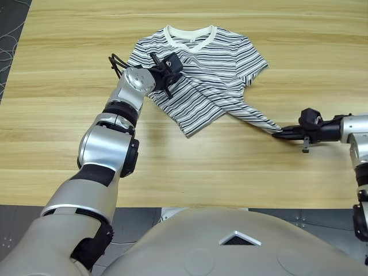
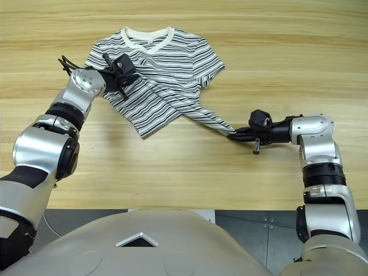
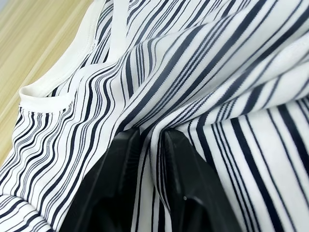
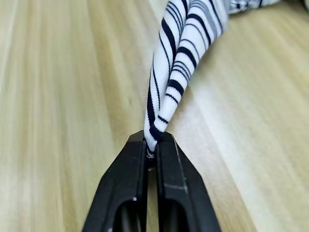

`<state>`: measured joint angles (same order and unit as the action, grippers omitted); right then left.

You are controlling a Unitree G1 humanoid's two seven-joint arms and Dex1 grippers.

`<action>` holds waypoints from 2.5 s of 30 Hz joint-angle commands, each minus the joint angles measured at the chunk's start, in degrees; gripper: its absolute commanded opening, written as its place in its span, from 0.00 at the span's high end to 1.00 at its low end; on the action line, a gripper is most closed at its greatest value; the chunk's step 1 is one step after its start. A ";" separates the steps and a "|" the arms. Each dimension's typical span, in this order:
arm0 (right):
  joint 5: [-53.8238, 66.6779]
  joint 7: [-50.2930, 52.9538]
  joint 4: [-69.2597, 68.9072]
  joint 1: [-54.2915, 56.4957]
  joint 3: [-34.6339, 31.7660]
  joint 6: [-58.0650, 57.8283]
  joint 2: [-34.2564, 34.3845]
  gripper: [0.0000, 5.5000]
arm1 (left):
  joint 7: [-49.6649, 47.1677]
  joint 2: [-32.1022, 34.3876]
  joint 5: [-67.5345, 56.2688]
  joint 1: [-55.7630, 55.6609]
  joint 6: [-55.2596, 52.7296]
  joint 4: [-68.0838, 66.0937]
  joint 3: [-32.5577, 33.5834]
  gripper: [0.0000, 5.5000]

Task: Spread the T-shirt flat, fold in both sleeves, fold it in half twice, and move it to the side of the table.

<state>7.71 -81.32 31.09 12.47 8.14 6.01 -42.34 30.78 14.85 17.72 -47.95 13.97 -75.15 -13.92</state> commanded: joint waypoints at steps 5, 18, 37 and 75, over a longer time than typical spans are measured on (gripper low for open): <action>-0.74 -1.68 1.89 -0.59 0.79 0.43 -1.03 0.73 | 0.18 0.50 0.98 -0.28 -0.83 -0.47 -0.33 0.83; -0.45 31.88 9.20 16.96 -6.93 -3.52 16.37 0.67 | 0.26 0.90 1.00 -0.40 -0.38 -0.36 -0.24 0.83; -15.94 46.72 30.87 27.06 4.54 -7.30 24.35 0.67 | 6.34 0.51 -5.65 -2.93 3.54 3.88 4.93 0.83; -19.31 35.58 28.43 28.12 4.52 3.04 22.29 0.67 | 33.19 1.35 -13.78 16.86 -3.73 26.93 -1.92 0.83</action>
<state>-12.05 -39.40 63.60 43.01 11.50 9.77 -17.27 63.32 14.51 3.12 -30.65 11.11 -47.76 -15.54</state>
